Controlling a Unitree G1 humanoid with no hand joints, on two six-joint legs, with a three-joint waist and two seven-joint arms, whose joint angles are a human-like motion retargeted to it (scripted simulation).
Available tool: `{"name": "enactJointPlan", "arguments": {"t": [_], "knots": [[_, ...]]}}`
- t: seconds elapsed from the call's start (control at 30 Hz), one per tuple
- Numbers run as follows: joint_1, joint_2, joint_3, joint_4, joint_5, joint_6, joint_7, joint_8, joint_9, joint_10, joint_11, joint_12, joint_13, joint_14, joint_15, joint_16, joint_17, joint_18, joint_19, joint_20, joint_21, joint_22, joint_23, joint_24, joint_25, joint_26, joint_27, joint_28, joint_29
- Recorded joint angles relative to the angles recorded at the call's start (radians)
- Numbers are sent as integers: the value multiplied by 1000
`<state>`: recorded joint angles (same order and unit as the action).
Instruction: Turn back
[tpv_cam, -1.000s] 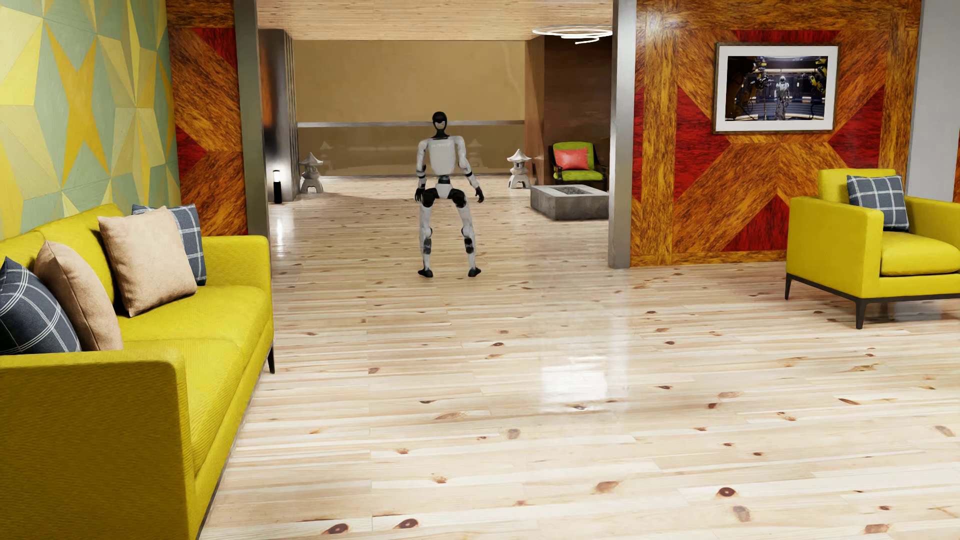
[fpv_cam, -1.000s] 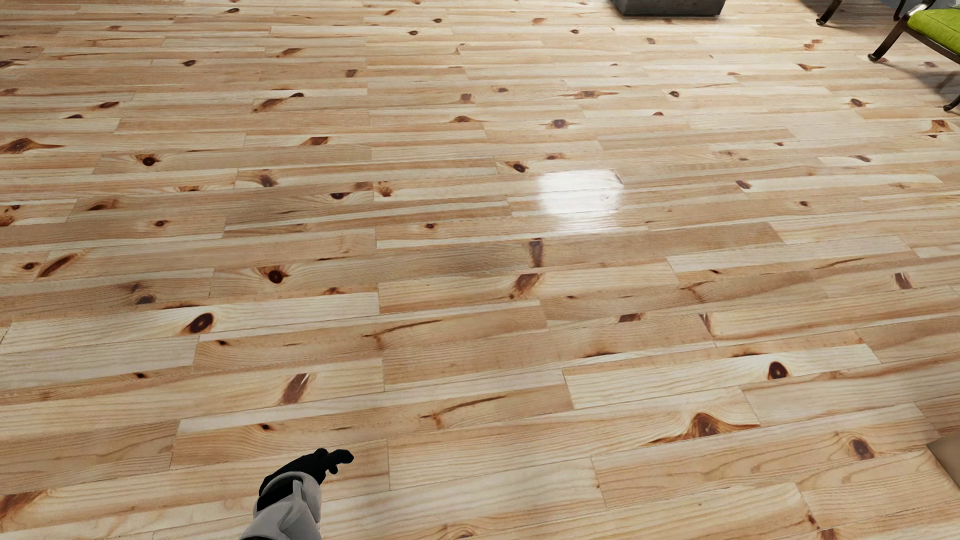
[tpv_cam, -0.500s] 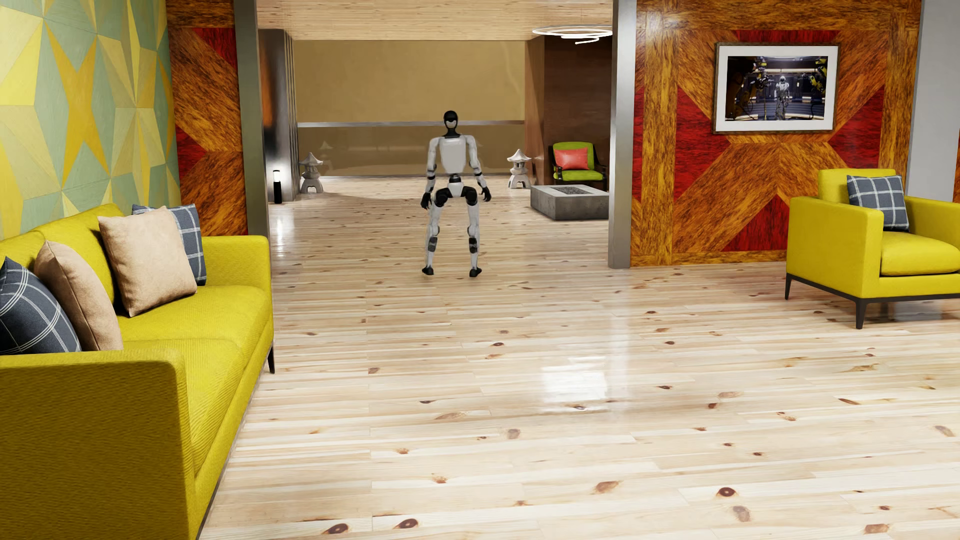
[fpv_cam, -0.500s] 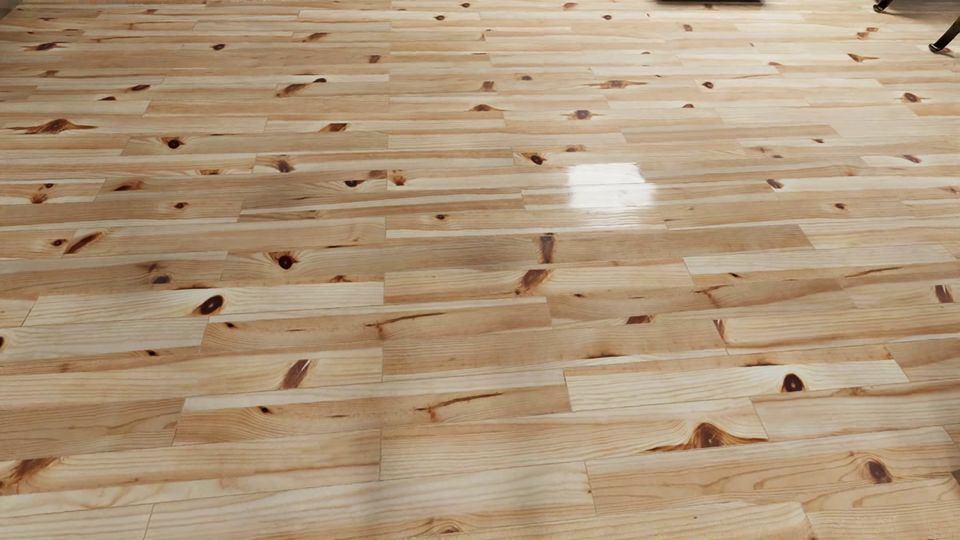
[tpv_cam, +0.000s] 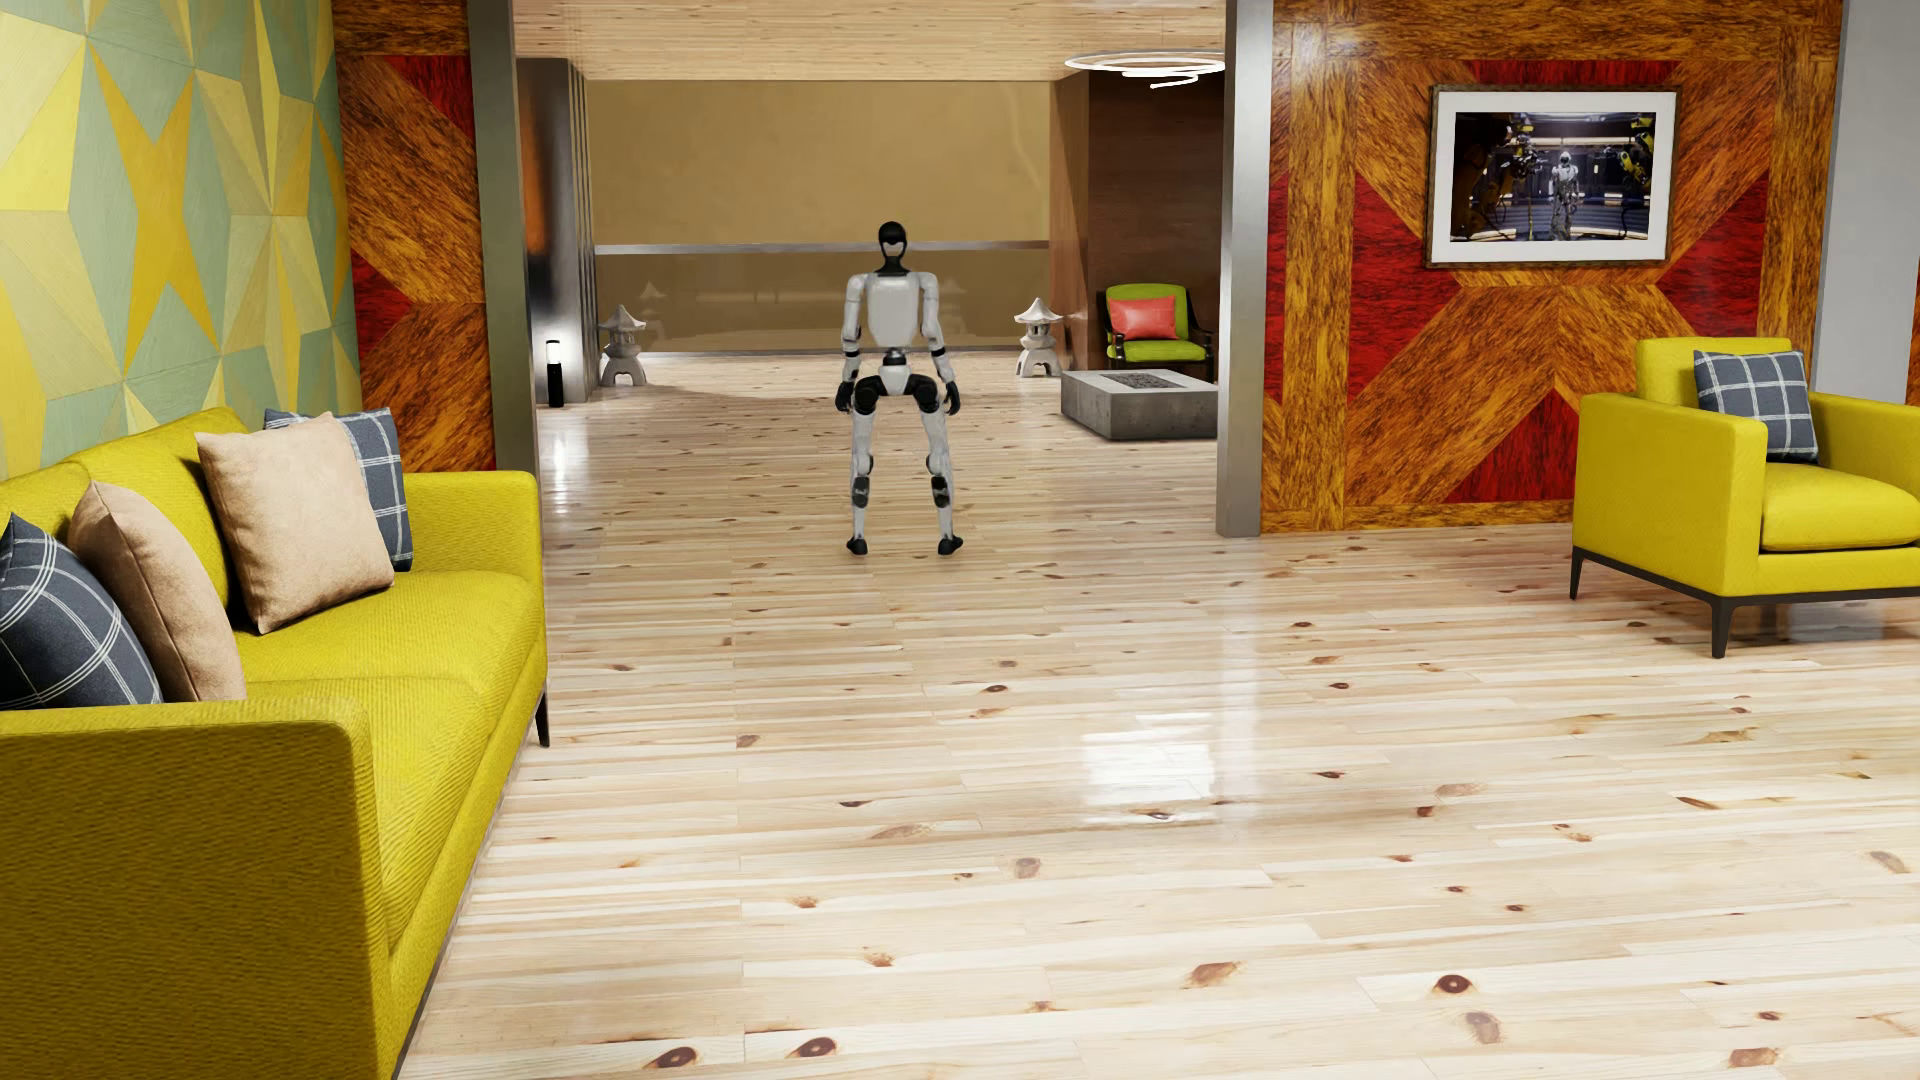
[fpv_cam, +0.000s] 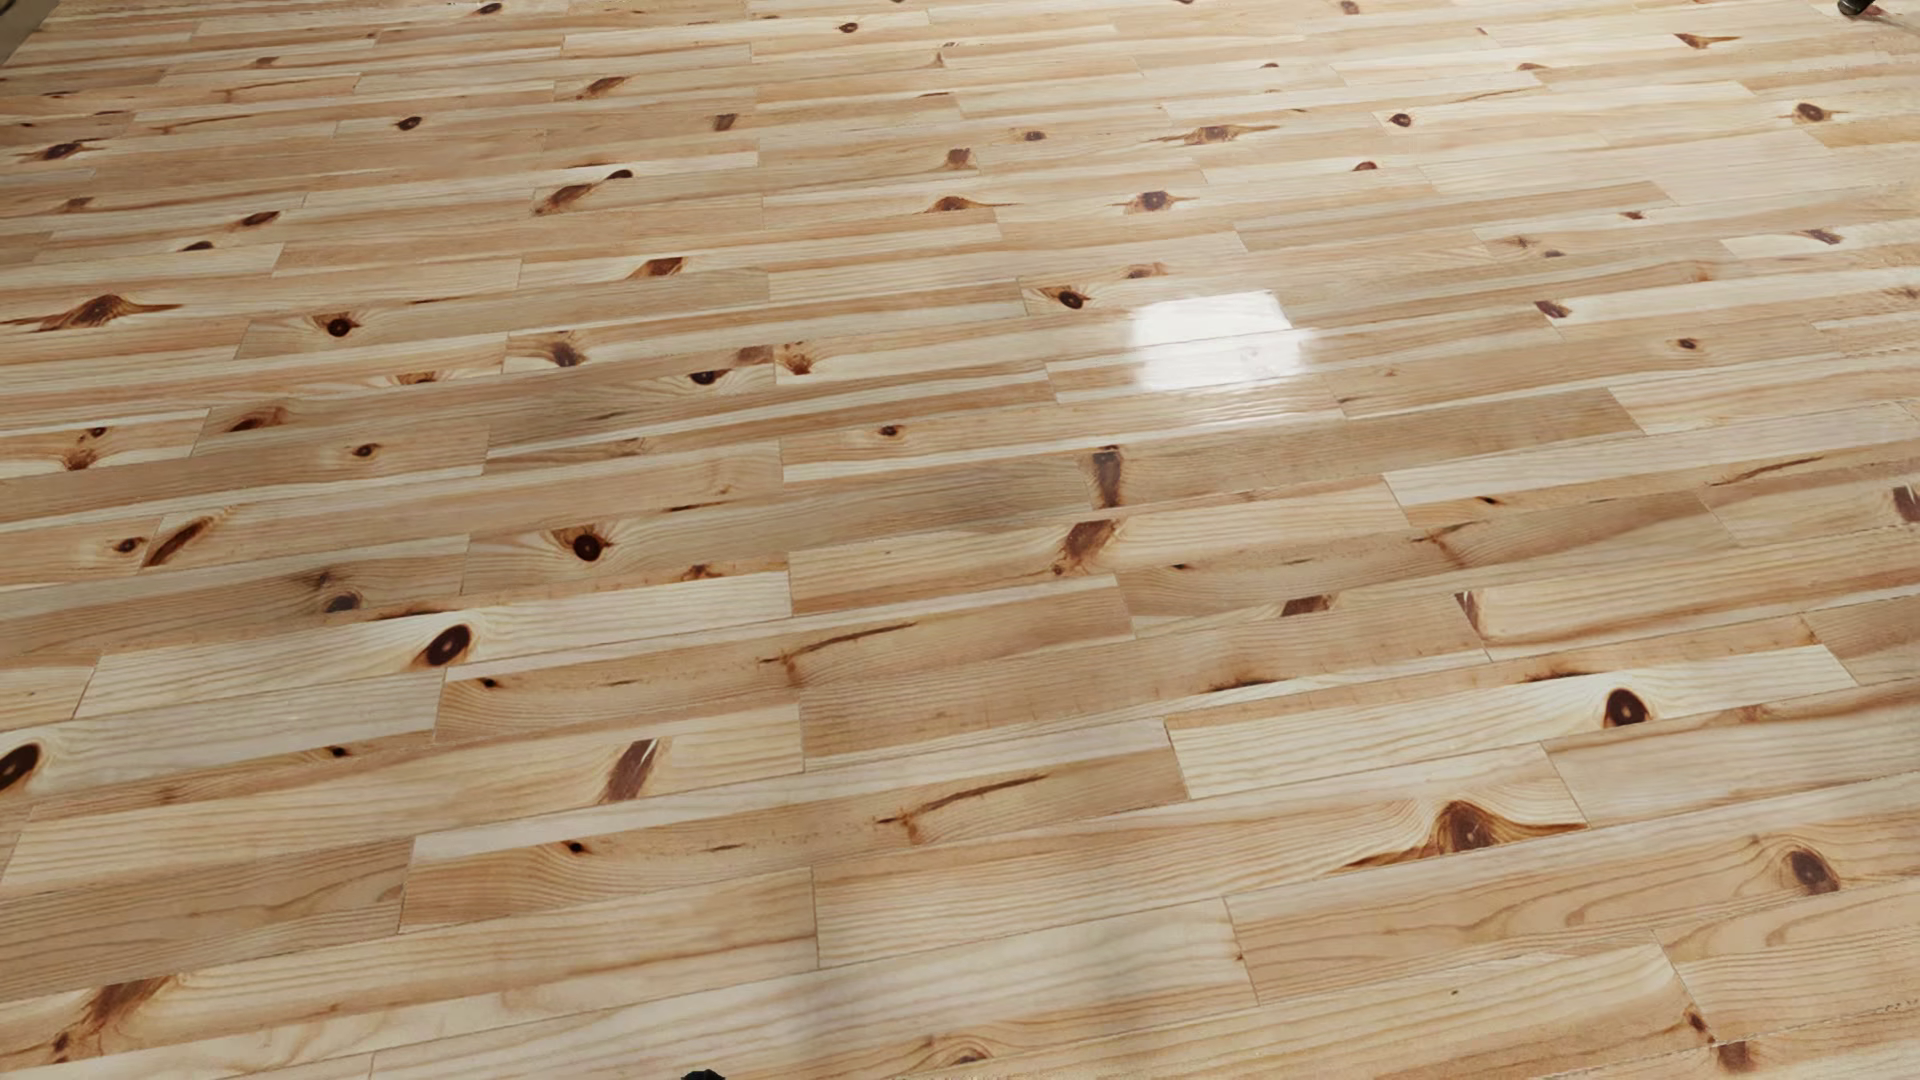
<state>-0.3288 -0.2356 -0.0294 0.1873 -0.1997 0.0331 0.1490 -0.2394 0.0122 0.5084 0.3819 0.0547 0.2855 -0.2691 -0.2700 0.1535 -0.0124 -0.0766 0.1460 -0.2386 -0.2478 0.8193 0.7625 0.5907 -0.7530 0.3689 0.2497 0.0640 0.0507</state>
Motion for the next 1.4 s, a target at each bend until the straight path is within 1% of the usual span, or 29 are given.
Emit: {"name": "enactJointPlan", "arguments": {"t": [0.1,0.2,0.23,0.3,0.37,0.4,0.47,0.53,0.6,0.63,0.67,0.7,0.73,0.77,0.8,0.83,0.87,0.9,0.93,0.97,1.0,1.03,1.1,1.13,1.17,1.2,1.27,1.33,1.4], "knots": [[16,-91,-4,14,-2,-17,134,142,16,34,65,-18,-22,-32,19,10,-24,33,27,24,1,-69,-88,-10,9,-34,-46,27,-28],[34,-181,-12,54,43,-47,305,290,36,50,60,-27,-32,-49,85,51,-50,63,44,27,56,-94,-211,-21,33,-40,-117,23,-72],[36,-190,-12,73,57,-57,360,298,41,46,5,-41,-28,-44,113,76,-55,72,37,13,70,-78,-248,-19,43,-36,-137,16,-75],[39,-179,-5,106,31,-76,458,128,43,19,-103,-91,-11,-15,111,128,-57,88,70,-46,83,-5,-289,-2,50,-13,-140,-22,-72],[47,-148,-4,129,-14,-87,529,-51,40,-28,-45,-153,0,24,89,167,-63,99,-12,-119,83,89,-278,30,42,23,-115,-87,-63],[55,-128,-6,133,-43,-89,556,-102,37,-53,34,-180,3,43,63,176,-71,104,-37,-156,78,125,-257,51,34,36,-93,-111,-56],[66,-66,-6,135,-109,-92,598,-164,28,-94,191,-218,12,77,11,184,-80,112,-54,-206,49,150,-201,84,27,38,-50,-118,-41],[68,13,1,149,-174,-97,639,-217,13,-105,292,-210,12,101,-30,179,-76,118,-119,-169,9,104,-127,54,39,20,-9,-58,-39],[71,132,17,176,-271,-107,698,-389,-4,-104,299,-155,1,125,-55,166,-74,120,-222,-79,-3,14,-48,-18,30,-25,22,19,-16],[77,200,26,192,-309,-114,737,-512,-13,-106,258,-116,-9,142,-21,158,-75,120,-251,-36,5,-30,-15,-52,16,-45,30,47,11],[88,259,33,212,-327,-120,780,-621,-20,-113,201,-78,-19,161,88,150,-77,118,-226,2,16,-66,4,-75,2,-59,27,68,39],[99,286,35,235,-314,-127,825,-667,-25,-117,132,-40,-29,183,96,141,-82,114,-54,37,33,-93,10,-91,-16,-66,13,87,69],[110,278,31,264,-285,-133,871,-651,-27,-116,83,-5,-40,207,13,130,-86,109,-1,67,44,-104,1,-98,-28,-56,-5,97,89],[124,255,25,299,-248,-139,921,-610,-28,-116,44,24,-52,234,-63,118,-88,104,36,93,52,-101,-19,-106,-32,-45,-21,96,93],[149,229,17,345,-199,-138,970,-559,-26,-130,27,47,-61,268,-89,115,-80,103,43,101,60,-80,-44,-99,-28,-28,-41,87,81],[169,202,8,405,-144,-130,995,-511,-23,-133,37,63,-65,289,-103,112,-70,90,23,99,69,-39,-68,-91,-23,-5,-60,72,46],[174,178,-1,465,-85,-116,990,-469,-19,-136,47,76,-64,267,-117,112,-68,92,-3,68,67,15,-89,-67,-13,16,-74,37,7],[176,158,-9,510,-26,-103,953,-425,-16,-138,51,80,-68,213,-131,103,-65,102,-30,9,69,70,-109,-29,-5,31,-86,-37,-20],[164,142,-9,541,31,-91,850,-374,-13,-129,55,85,-72,147,-146,98,-63,87,-55,-37,74,114,-128,-6,3,31,-91,-117,-35],[133,126,-1,550,79,-82,687,-312,-10,-112,65,94,-81,84,-160,90,-63,102,-77,-53,81,140,-138,-1,10,32,-90,-158,-56],[100,110,11,522,116,-75,496,-246,-9,-99,80,102,-92,33,-171,76,-61,142,-94,-46,81,152,-138,-5,30,44,-91,-153,-74],[66,97,22,464,142,-71,311,-184,-8,-67,94,114,-104,29,-179,53,-65,118,-106,-26,81,147,-127,-13,47,56,-74,-116,-82],[-20,85,40,281,176,-68,-37,-86,-6,71,101,125,-112,32,-185,12,-92,61,-120,12,112,107,-108,-24,41,48,-47,-53,-70],[-73,81,42,187,186,-64,-142,-56,-4,164,98,117,-104,45,-186,-2,-103,34,-121,23,122,84,-105,-27,41,38,-48,-33,-66],[-127,77,41,125,192,-57,-161,-33,-1,253,96,109,-89,54,-189,-7,-115,18,-119,28,128,65,-105,-28,48,19,-50,-23,-60],[-176,73,40,95,200,-47,-128,-10,2,323,92,88,-76,54,-191,-14,-120,23,-116,23,138,53,-105,-20,55,7,-47,-18,-62],[-257,64,46,64,225,-21,-32,53,9,385,86,59,-69,64,-196,-13,-137,82,-112,-12,164,15,-83,21,50,-14,-31,-13,-69],[-307,55,51,17,258,3,8,134,17,325,93,47,-82,64,-209,12,-128,106,-116,-69,144,-22,-50,87,73,-22,-1,-17,-89],[-315,54,44,-54,294,19,-43,229,21,150,95,59,-92,97,-221,28,-95,79,-125,-74,101,-50,-32,69,101,-30,19,-31,-120]]}}
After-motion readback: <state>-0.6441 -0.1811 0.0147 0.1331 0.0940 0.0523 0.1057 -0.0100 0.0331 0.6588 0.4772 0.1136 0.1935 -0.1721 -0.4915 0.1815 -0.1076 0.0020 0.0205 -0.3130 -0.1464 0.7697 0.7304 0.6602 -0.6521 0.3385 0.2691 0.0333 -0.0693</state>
